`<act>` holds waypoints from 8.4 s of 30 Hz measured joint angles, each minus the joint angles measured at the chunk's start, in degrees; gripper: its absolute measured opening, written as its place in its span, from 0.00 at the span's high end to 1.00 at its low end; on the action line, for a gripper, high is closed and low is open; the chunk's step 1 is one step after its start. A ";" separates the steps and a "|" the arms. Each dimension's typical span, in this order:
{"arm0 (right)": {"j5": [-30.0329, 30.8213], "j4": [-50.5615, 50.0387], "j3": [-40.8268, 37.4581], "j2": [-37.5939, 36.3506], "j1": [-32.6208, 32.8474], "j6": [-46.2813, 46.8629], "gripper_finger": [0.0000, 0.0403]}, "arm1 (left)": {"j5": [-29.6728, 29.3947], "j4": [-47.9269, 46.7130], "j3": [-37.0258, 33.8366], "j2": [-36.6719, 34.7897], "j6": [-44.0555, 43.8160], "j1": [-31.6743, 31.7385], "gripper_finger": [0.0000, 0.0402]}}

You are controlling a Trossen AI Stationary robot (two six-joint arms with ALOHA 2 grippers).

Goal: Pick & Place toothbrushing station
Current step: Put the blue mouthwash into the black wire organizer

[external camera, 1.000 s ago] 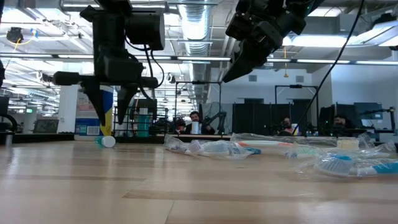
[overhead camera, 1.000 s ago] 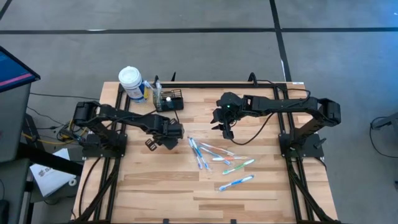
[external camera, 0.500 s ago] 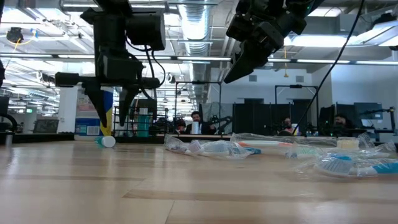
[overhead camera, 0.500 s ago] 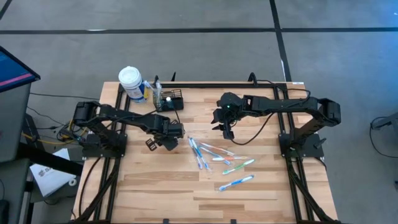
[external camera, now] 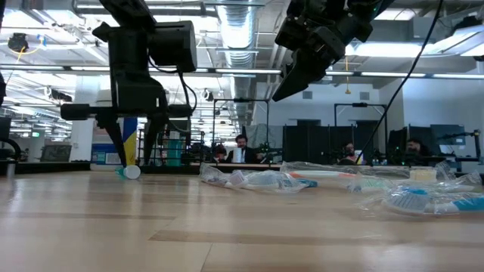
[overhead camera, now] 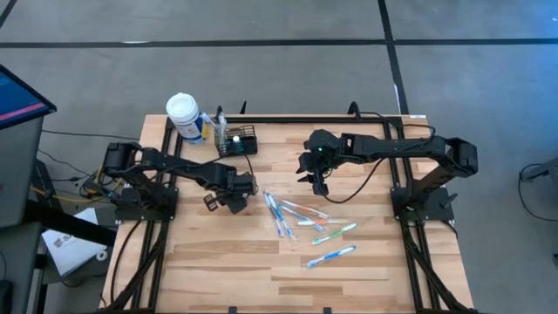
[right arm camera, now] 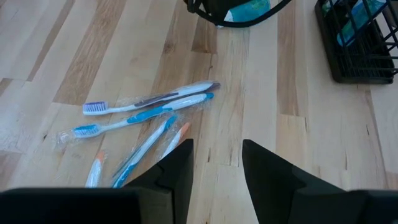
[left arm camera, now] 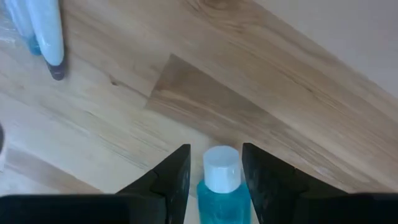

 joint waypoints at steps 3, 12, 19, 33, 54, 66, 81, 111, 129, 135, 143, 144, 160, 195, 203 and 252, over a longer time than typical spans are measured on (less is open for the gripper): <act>0.00 0.01 0.00 0.00 0.00 0.00 0.68 | 0.98 -0.05 -0.40 0.27 0.00 0.75 0.66; 0.00 -0.02 0.00 0.00 0.02 -0.51 0.68 | 1.74 2.61 -4.23 0.26 0.17 2.48 0.66; 0.00 0.02 0.00 0.00 0.00 -0.63 0.68 | 1.79 4.51 -4.50 0.26 0.23 2.68 0.66; 0.00 -0.40 0.00 0.00 0.00 -0.49 0.68 | 2.09 4.80 -4.50 0.24 0.04 3.55 0.72; 0.00 0.10 0.00 0.00 0.00 -0.59 0.68 | 1.70 8.23 -8.34 -0.57 -0.22 3.36 0.79; 0.00 0.05 0.00 0.00 0.00 -0.59 0.68 | 2.16 6.74 -5.65 -0.26 -2.42 3.07 0.79; 0.00 0.04 0.00 0.00 0.00 -1.55 0.68 | 2.34 7.30 -5.11 -0.20 -4.02 2.06 0.79; 0.00 0.90 0.00 0.00 -0.02 -2.11 0.68 | 2.39 8.41 -4.85 -17.28 -20.30 1.97 0.79; 0.00 1.33 0.00 0.00 0.00 -2.10 0.68 | 2.49 34.90 -12.86 -32.52 -31.59 13.35 0.79; -0.02 1.37 0.00 0.00 -0.08 -2.14 0.68 | 2.51 47.98 -18.17 -34.20 -35.32 16.21 0.79; -0.22 1.55 0.01 -0.01 -0.37 -2.97 0.68 | 2.47 63.13 -24.84 -34.21 -40.29 19.24 0.79; -0.21 1.55 0.02 0.00 -0.37 -2.99 0.68 | 2.37 65.26 -25.64 -34.24 -40.56 19.57 0.79; -0.22 1.61 0.00 0.00 -0.37 -3.50 0.68 | -3.14 83.40 -34.66 -34.21 -51.13 24.58 0.79; -0.24 5.17 -3.53 -0.04 -1.25 -4.97 0.68 | -15.42 111.66 -34.59 -10.91 -57.06 27.33 0.79; -0.22 6.40 -4.59 -0.02 -3.06 -4.96 0.68 | -15.00 111.61 -34.59 -10.91 -57.46 27.25 0.79; -0.24 7.44 -4.59 -0.02 -2.99 -4.48 0.68 | -11.99 111.90 -34.44 -8.92 -60.62 26.98 0.79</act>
